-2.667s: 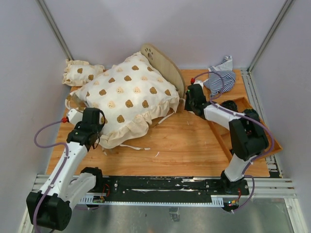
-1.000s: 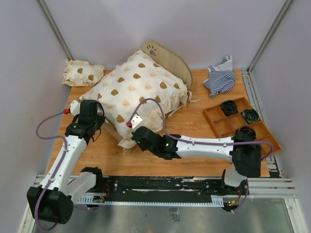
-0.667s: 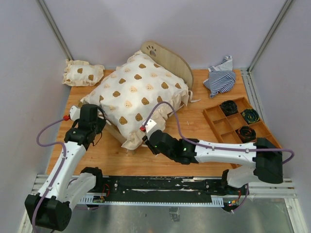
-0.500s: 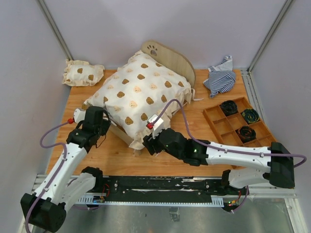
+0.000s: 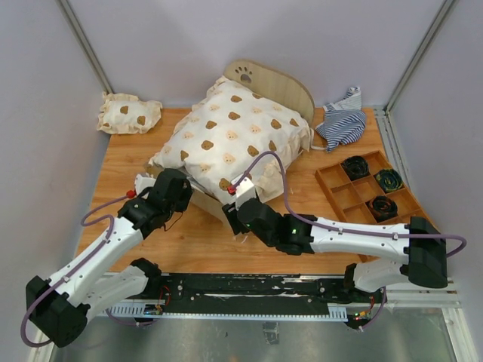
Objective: Set up the pet bed
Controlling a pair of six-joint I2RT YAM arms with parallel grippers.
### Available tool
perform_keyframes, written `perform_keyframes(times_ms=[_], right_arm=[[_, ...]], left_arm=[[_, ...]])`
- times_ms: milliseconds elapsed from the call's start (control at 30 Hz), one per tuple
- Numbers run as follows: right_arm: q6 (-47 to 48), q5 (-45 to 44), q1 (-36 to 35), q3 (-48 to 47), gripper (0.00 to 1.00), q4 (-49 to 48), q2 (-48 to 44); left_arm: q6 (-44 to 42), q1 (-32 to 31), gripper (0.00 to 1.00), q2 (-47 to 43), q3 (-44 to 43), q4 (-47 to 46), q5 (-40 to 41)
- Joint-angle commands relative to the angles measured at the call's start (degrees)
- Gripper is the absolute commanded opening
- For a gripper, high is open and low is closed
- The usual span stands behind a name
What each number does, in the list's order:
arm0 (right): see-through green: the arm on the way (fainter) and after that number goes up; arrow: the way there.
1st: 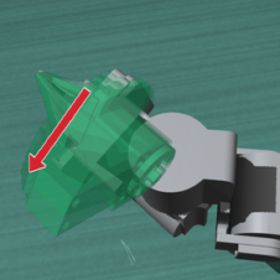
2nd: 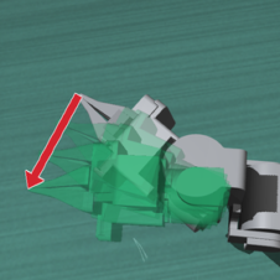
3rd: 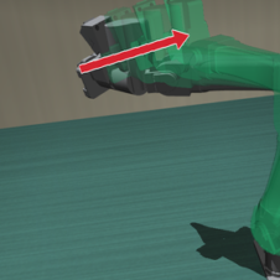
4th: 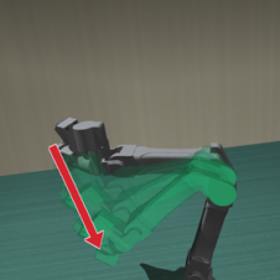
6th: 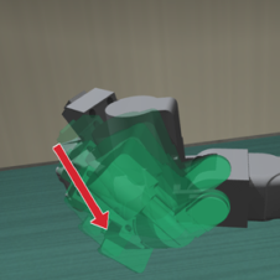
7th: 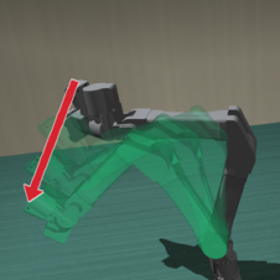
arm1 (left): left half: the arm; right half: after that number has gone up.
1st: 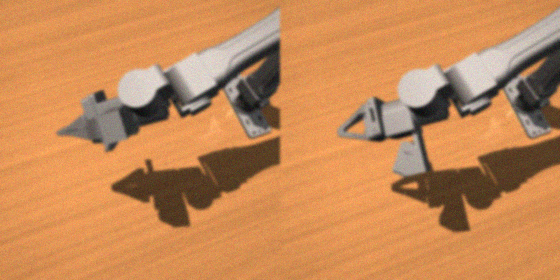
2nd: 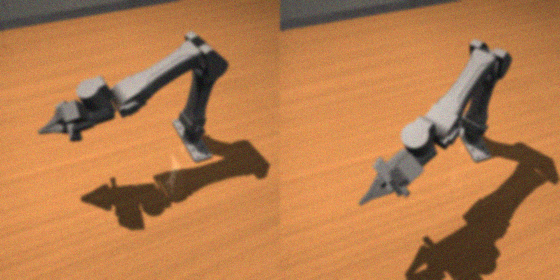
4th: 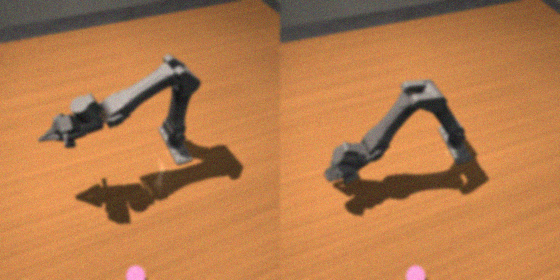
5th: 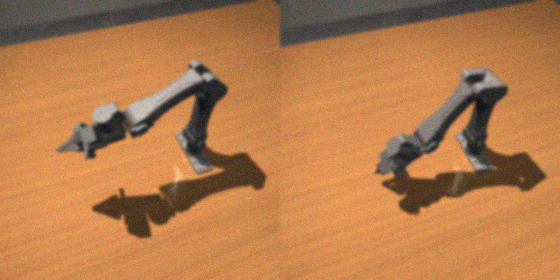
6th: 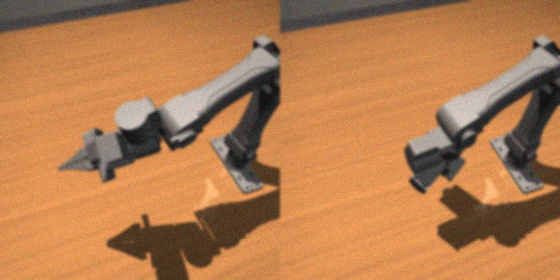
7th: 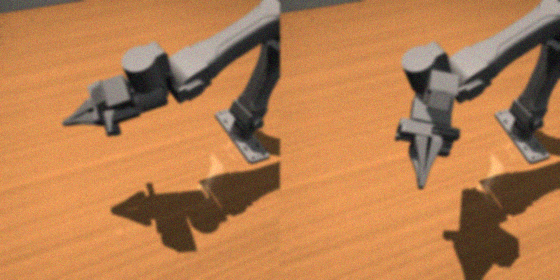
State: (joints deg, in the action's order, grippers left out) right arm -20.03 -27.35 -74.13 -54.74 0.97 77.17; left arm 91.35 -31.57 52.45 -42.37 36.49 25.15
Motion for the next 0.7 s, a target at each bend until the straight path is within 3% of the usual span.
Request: perform_keyframes(times_ms=[0,167,300,367,667], right_arm=[[-2.13,-10.18,-0.32,-0.33,0.55,7.82,-1.46],[-2.45,-7.95,0.05,0.33,0.54,9.17,-0.51],[-3.19,-9.3,-0.01,-0.7,0.16,12.63,0.02],[-3.31,-11.36,-0.01,-0.48,0.08,15.29,-1.4],[-0.81,-16.73,0.17,6.6,0.08,18.97,-8.58]], left_arm=[[4.28,-2.14,0.0,2.15,0.46,0.69,-2.02],[5.68,-3.4,0.0,2.95,-0.19,0.67,-1.08],[6.28,-4.02,0.0,2.61,0.05,0.9,-0.1],[6.38,-4.03,0.0,1.9,0.71,0.91,0.67],[6.66,-4.03,0.0,0.38,0.26,4.26,4.33]])
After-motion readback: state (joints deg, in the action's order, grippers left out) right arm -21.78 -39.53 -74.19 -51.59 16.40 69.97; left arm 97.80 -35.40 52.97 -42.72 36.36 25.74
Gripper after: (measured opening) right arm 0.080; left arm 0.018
